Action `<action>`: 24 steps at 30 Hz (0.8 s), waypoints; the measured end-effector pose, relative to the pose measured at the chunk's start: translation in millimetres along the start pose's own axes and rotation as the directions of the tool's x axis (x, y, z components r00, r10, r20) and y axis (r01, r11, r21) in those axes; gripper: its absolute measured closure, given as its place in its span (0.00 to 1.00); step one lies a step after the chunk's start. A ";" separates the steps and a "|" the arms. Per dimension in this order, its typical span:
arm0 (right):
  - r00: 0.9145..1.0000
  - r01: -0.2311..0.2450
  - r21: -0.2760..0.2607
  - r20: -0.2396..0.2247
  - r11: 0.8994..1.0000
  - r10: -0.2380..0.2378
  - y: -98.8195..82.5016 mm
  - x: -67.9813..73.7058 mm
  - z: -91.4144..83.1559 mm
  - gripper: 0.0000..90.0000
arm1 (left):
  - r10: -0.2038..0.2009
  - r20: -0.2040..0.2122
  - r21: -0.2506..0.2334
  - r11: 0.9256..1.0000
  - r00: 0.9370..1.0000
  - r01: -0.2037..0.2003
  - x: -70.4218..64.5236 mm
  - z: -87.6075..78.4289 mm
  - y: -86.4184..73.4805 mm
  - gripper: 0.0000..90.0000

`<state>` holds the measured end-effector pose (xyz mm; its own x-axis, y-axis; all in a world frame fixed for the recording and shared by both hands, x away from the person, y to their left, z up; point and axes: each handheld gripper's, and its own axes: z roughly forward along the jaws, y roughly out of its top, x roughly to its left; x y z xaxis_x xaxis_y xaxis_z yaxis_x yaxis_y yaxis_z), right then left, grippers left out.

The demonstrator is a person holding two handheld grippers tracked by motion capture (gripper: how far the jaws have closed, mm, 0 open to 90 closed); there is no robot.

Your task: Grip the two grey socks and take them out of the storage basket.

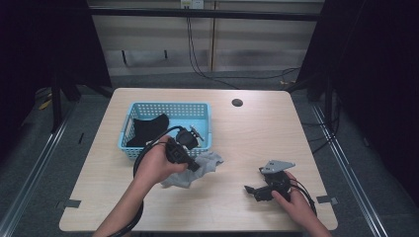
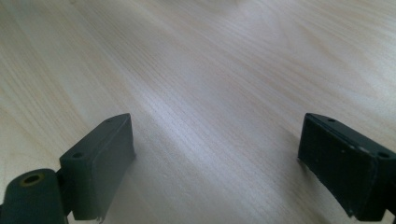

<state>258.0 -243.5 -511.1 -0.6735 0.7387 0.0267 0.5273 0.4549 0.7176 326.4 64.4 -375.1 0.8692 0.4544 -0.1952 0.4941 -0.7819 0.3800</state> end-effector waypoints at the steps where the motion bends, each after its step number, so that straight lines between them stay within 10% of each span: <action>1: 1.000 0.000 0.000 0.000 1.000 0.000 0.0 0.0 0.0 0.11 | 0.000 0.000 0.000 1.000 1.000 0.000 0.0 0.0 0.0 0.90; 6: 1.000 0.000 -0.001 -0.002 1.000 0.000 -0.1 0.0 0.1 0.11 | 0.004 0.018 -0.004 1.000 1.000 -0.004 0.1 13.3 -4.2 0.86; 14: 1.000 0.000 -0.001 -0.001 1.000 0.000 0.0 0.0 0.1 0.11 | -0.012 -0.033 -0.007 1.000 0.999 0.012 4.2 22.7 -10.2 0.52; 24: 1.000 0.000 0.000 0.001 1.000 0.000 0.0 0.0 0.0 0.11 | -0.037 -0.060 -0.005 0.999 0.997 0.037 12.6 23.4 -26.2 0.41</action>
<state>258.0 -243.5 -511.1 -0.6732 0.7390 0.0262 0.5274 0.4550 0.7175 324.9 80.7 -408.6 0.8474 0.5080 -0.1545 0.5259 -0.7624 0.3771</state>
